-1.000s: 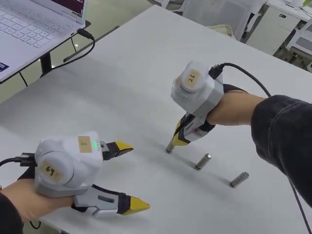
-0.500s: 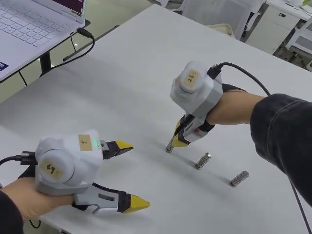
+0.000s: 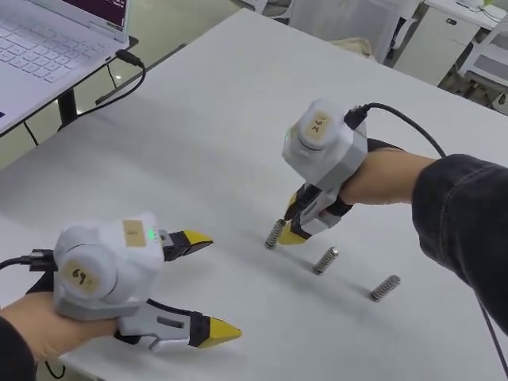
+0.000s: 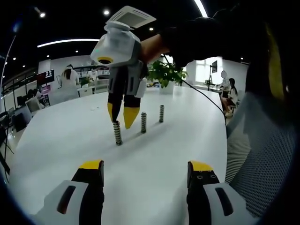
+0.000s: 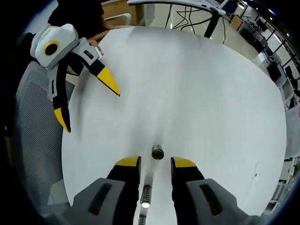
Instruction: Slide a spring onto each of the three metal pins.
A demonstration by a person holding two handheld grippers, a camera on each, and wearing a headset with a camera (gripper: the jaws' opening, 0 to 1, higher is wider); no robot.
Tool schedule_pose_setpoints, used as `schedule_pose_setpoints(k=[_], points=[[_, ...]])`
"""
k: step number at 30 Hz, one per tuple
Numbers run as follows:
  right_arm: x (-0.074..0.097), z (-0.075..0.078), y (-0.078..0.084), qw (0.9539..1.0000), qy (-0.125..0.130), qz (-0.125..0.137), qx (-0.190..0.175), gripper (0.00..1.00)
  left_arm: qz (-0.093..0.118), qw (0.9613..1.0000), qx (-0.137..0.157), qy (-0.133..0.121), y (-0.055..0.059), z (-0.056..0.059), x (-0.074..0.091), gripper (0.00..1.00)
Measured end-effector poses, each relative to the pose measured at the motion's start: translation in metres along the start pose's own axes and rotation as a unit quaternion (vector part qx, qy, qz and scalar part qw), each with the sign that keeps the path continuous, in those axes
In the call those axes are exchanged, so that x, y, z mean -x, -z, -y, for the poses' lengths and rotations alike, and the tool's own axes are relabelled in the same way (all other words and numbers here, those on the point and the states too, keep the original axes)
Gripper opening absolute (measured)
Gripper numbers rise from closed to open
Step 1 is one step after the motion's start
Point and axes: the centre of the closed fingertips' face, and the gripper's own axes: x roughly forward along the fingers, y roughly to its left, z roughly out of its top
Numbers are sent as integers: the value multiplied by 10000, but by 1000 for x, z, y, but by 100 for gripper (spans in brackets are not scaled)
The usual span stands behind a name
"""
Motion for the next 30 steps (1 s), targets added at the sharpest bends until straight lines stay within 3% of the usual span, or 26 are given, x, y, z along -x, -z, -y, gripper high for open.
schedule_pose_setpoints(k=[7, 15, 16, 23, 30], points=[[13, 6, 9, 9989, 136, 327, -322, 28, -26, 10000, 4, 19, -3, 0, -2, 70], [34, 13, 15, 9918, 367, 931, -796, 34, -70, 10000, -16, 57, -9, 1, -6, 71], [37, 12, 14, 9895, 353, 1084, -883, 35, -103, 9999, -32, 63, -10, 1, -7, 71], [51, 12, 26, 9802, 592, 1500, -1146, 39, -141, 9998, -73, 106, -18, 3, -11, 71], [67, 12, 35, 9659, 958, 1997, -1339, 46, -192, 9997, -82, 150, -22, 5, -14, 72]])
